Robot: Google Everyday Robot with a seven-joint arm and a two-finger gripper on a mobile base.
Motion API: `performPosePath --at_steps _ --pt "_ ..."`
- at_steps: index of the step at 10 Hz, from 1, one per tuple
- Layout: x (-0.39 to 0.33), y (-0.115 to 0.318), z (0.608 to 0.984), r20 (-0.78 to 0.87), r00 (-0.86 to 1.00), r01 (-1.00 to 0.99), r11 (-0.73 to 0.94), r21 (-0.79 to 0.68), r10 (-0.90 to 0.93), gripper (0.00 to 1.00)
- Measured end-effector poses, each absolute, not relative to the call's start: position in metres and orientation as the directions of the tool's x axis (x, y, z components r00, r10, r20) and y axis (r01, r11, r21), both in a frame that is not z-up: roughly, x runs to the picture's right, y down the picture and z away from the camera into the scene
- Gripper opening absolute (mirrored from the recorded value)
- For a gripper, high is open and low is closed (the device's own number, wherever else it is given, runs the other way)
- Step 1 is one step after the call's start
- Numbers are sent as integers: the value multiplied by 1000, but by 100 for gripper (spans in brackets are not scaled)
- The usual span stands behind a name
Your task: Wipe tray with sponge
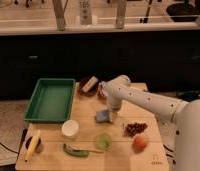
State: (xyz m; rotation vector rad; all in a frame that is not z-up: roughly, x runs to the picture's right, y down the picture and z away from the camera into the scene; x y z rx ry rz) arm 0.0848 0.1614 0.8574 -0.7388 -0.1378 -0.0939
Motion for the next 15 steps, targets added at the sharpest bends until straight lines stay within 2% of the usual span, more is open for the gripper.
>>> performPosePath --at_steps 7,15 --pt "63 129 833 152 986 153 753 -640 -71 2" --pt "33 100 833 156 981 185 763 -620 -111 2"
